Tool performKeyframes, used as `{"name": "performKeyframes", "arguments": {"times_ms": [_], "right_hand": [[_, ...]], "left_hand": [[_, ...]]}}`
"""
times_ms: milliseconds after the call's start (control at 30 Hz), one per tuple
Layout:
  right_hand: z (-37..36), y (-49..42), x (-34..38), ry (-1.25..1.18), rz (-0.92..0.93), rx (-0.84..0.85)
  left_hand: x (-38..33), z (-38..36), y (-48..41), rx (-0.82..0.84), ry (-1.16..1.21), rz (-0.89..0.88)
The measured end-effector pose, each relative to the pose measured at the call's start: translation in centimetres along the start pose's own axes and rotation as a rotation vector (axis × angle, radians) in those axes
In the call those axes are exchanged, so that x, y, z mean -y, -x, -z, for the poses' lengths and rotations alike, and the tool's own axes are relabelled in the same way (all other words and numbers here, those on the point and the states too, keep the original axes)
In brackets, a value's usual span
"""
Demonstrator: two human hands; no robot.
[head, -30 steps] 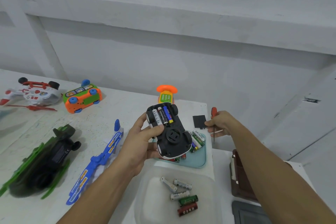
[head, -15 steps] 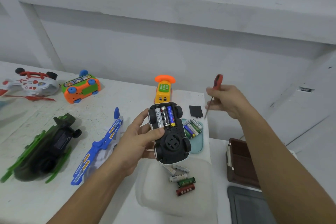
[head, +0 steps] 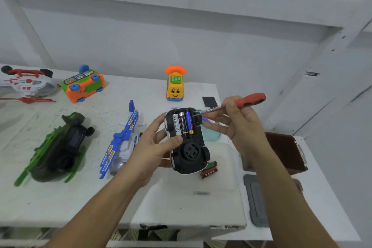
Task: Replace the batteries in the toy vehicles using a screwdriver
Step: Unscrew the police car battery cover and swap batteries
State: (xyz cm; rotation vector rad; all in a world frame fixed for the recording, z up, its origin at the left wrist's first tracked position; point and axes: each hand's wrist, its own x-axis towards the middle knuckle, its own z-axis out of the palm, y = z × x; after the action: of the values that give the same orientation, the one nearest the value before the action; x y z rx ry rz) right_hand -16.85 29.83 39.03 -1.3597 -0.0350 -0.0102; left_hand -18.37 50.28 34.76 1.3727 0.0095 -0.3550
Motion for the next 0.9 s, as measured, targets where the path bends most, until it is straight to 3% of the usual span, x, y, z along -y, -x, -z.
{"name": "performKeyframes", "arguments": {"times_ms": [567, 900], "right_hand": [[-1.8, 8.2, -2.9, 0.109, 0.152, -0.136], [-1.9, 9.4, -3.8, 0.396, 0.249, -0.116]], "left_hand": [[0.8, 0.2, 2.8, 0.076, 0.082, 0.076], [1.0, 0.4, 3.0, 0.083, 0.115, 0.111]]}}
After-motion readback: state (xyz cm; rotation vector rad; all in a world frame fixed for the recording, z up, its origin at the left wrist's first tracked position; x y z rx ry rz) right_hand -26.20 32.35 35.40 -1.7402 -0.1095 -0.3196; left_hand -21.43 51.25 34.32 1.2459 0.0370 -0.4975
